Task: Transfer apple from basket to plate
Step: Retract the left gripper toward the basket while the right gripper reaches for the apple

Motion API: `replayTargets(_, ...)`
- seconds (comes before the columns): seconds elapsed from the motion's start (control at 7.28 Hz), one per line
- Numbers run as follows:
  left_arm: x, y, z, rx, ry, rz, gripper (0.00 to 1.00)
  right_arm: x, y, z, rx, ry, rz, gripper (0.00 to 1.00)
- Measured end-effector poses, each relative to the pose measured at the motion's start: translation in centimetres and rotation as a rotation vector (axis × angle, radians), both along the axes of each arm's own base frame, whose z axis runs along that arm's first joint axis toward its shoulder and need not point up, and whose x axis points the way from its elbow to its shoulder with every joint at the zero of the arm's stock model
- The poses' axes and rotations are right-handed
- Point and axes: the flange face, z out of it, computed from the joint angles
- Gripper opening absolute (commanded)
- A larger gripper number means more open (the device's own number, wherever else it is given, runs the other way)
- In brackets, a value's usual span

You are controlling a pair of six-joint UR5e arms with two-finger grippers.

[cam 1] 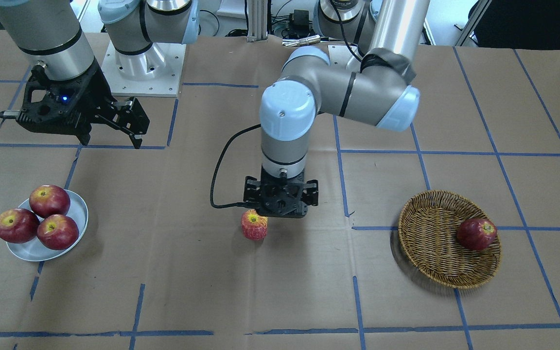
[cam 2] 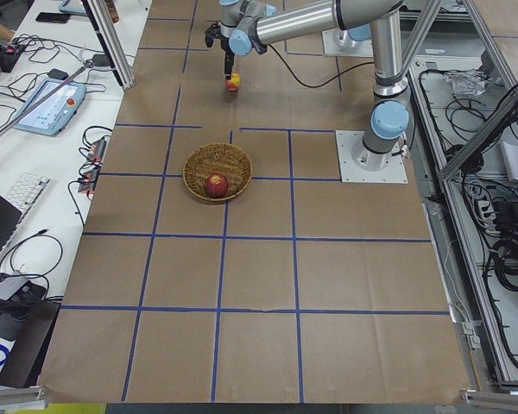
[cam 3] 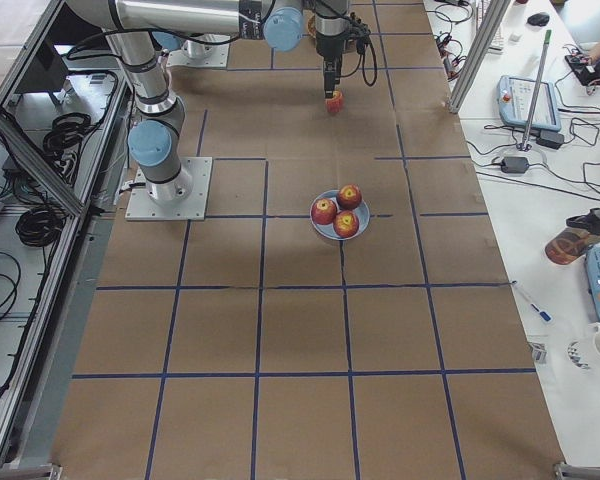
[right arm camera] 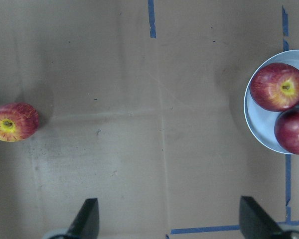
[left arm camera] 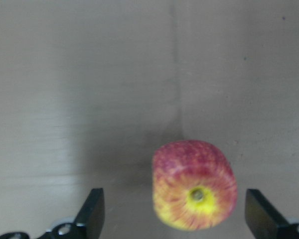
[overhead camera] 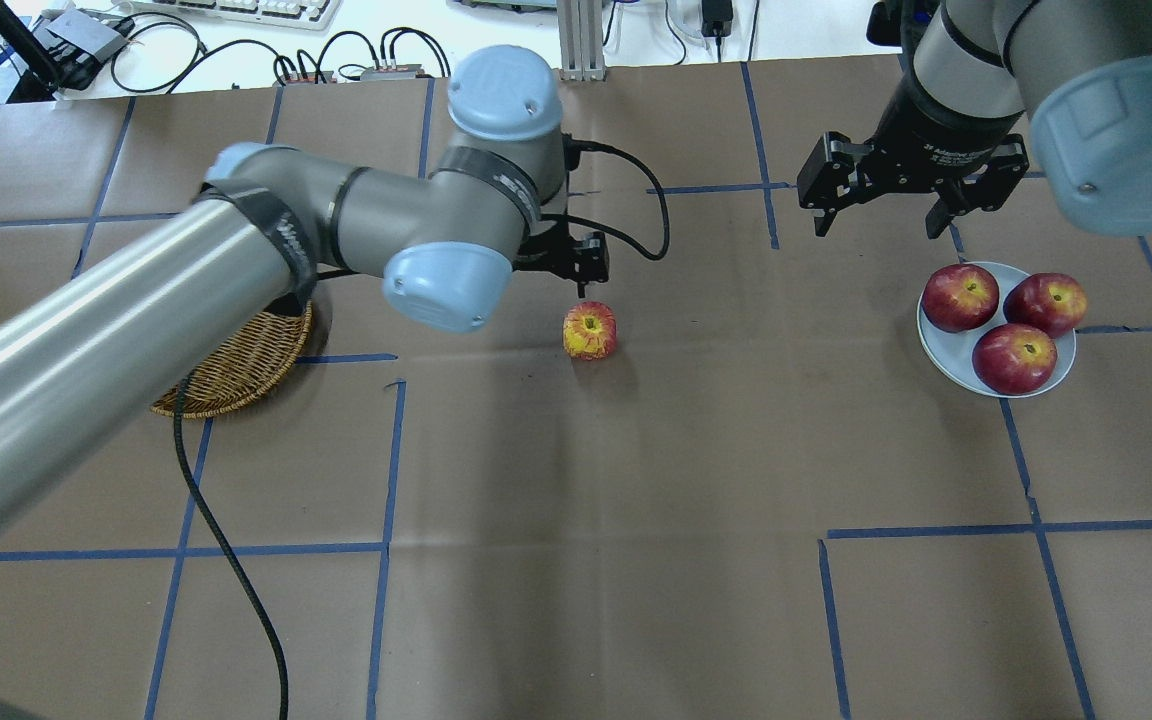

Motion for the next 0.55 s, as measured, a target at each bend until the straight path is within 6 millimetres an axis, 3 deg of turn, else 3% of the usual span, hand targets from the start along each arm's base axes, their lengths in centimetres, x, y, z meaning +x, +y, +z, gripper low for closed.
replayTargets(0.27,6.8,3.2,9.4,0.009,-0.004,-0.001,0.99,0.4,0.2,-0.1,0.001,0.0,0.005,1.0)
replayTargets(0.41,9.3,5.6,13.0,0.002,-0.004,-0.005,0.99,0.7,0.3,-0.1,0.001,-0.001,0.002,1.0)
replayTargets(0.55,11.4,7.6,15.5,0.0,-0.006,-0.013,0.99,1.9,0.4,-0.2,-0.002,-0.005,-0.007,1.0)
